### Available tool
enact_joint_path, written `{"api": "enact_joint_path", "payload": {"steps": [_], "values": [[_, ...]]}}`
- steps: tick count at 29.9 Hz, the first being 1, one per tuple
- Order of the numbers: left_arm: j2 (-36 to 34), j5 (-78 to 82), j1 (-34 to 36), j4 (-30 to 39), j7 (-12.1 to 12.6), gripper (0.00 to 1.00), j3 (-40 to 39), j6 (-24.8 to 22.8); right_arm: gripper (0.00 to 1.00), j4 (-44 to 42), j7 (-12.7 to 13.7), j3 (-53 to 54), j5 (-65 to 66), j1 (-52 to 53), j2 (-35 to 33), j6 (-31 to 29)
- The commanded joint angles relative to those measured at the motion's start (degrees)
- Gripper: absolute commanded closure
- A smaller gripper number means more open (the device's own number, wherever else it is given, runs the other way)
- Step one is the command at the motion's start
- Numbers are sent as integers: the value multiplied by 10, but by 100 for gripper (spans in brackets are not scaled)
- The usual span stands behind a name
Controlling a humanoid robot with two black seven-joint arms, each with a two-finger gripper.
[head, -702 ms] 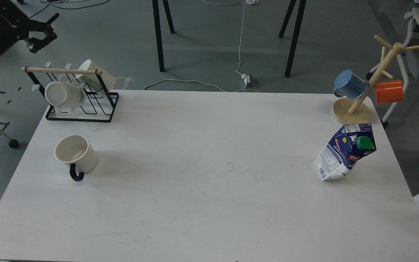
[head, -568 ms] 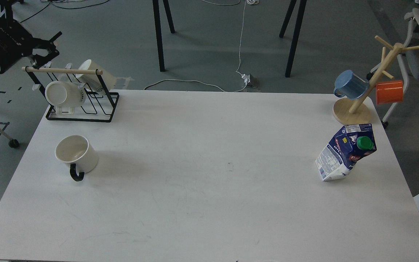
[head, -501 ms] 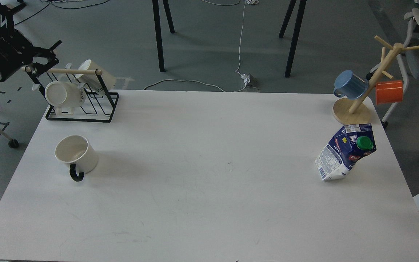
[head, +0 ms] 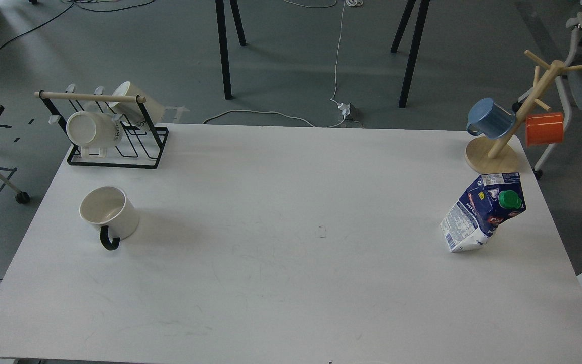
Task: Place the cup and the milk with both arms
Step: 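Move the left gripper in toward the white mug lying on its side, then grasp the rim of the white black-handled mug with the left gripper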
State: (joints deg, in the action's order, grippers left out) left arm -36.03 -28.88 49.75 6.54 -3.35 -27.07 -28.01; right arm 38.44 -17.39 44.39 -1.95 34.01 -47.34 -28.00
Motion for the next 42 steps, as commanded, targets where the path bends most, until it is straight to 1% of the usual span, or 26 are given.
{"api": "enact_joint_path", "payload": {"steps": [1,4,6,8,10,11,12,13,14,16,18,20,22,27,33,37,40,42], "values": [[-17,72,65,-57,-7,0,99,0,0,0,0,-1,0,0,-1,0],[-13,76,91,-113,-17,0,219,0,0,0,0,0,0,0,-1,0],[-9,76,104,-156,-43,0,320,0,0,-1,0,0,2,0,-1,0],[8,76,113,-198,-91,0,432,0,0,-2,-1,-1,2,0,-1,0],[35,77,111,-263,-160,0,561,0,0,-5,-1,-2,2,-1,-2,0],[55,77,105,-309,-207,0,647,0,0,-8,-1,-2,3,-1,-2,0],[72,77,98,-349,-247,0,726,0,0,-9,-1,-2,3,-3,-2,0],[85,78,74,-397,-247,0,810,0,0,-9,-1,-1,3,-5,-3,0],[92,79,32,-452,-247,0,888,0,0,-9,-1,-1,3,-10,-3,0],[96,80,-48,-545,-247,0,997,0,0,-10,-2,-1,3,-12,-3,0],[98,89,-125,-634,-247,0,1067,0,0,-12,-2,-1,3,-15,-3,0],[103,100,-174,-673,-247,0,1086,0,0,-15,-2,-1,3,-18,-3,0],[109,105,-192,-678,-247,0,1096,0,0,-15,-2,-1,3,-20,-3,0],[108,153,-204,-677,-247,0,1128,0,0,-16,-4,-1,3,-25,-2,0],[110,286,-256,-674,-247,0,1142,0,0,-19,-4,-2,3,-28,1,0],[124,377,-272,-646,-247,0,1133,0,0,-19,-4,-1,3,-38,1,0],[133,386,-273,-623,-247,0,1129,0,0,-20,-4,-1,3,-44,1,0],[134,385,-274,-619,-247,0,1129,0,0,-20,-4,-1,3,-47,1,0]]}}
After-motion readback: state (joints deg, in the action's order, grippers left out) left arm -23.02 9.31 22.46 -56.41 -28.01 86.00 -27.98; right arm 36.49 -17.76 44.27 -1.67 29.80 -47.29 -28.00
